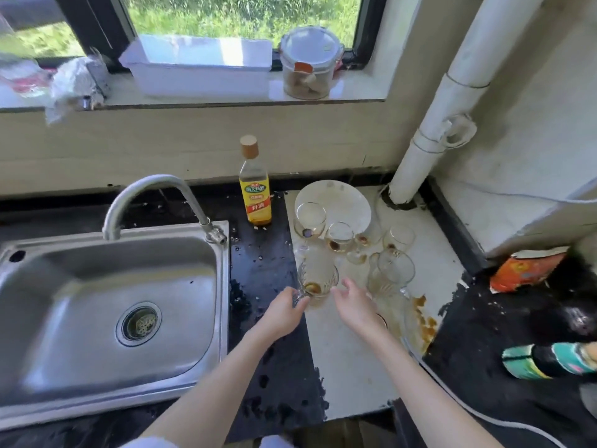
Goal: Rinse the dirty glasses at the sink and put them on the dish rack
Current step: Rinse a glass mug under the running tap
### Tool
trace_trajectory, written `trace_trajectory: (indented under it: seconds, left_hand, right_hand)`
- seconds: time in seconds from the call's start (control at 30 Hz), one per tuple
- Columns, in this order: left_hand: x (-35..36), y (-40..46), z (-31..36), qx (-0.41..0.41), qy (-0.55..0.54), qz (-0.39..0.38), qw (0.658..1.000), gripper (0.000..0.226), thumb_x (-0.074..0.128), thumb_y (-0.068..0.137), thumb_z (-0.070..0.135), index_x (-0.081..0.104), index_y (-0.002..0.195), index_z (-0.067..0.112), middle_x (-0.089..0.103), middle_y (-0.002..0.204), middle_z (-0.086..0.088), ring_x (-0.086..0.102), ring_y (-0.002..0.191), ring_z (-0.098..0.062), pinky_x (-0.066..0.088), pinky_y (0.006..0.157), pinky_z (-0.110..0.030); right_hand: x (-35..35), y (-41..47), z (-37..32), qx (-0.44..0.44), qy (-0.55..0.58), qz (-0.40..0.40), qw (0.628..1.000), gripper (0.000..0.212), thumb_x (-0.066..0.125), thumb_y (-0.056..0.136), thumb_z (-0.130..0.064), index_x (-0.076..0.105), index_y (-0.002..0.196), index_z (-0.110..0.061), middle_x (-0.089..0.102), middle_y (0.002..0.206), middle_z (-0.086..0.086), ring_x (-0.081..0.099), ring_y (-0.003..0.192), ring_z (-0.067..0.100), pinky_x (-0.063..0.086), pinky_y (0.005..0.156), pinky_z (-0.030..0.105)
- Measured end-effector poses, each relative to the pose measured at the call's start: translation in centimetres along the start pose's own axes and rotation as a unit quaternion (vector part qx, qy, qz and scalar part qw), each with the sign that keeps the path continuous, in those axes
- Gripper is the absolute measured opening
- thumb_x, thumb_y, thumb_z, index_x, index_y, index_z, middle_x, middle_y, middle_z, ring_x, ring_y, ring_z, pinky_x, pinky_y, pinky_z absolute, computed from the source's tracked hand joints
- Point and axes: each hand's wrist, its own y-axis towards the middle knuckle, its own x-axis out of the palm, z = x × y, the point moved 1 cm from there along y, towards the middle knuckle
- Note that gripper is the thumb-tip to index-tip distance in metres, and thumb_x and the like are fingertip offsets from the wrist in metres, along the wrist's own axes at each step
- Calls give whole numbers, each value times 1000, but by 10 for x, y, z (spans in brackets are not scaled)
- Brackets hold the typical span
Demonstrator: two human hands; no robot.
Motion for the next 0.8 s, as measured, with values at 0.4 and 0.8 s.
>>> trace_trajectory:
  seconds: [0.4,0.8]
  left_hand:
    - [-43,-34,-43,8,-194,36,980,34,38,99,30,50,128,18,58,121,5,55,110,-8,43,97,-25]
    - [-164,-90,-160,-54,-254,119,958,28,39,98,30,53,119,17,60,114,-1,56,105,-12,45,88,-26]
  right_hand:
    - [29,-2,-29,22,237,-89,967,29,34,101,-8,52,124,-7,58,117,9,58,101,21,49,91,35]
    - [155,-10,-135,-23,197,-174,964,27,41,100,-17,54,124,-16,61,112,1,60,102,17,50,93,35]
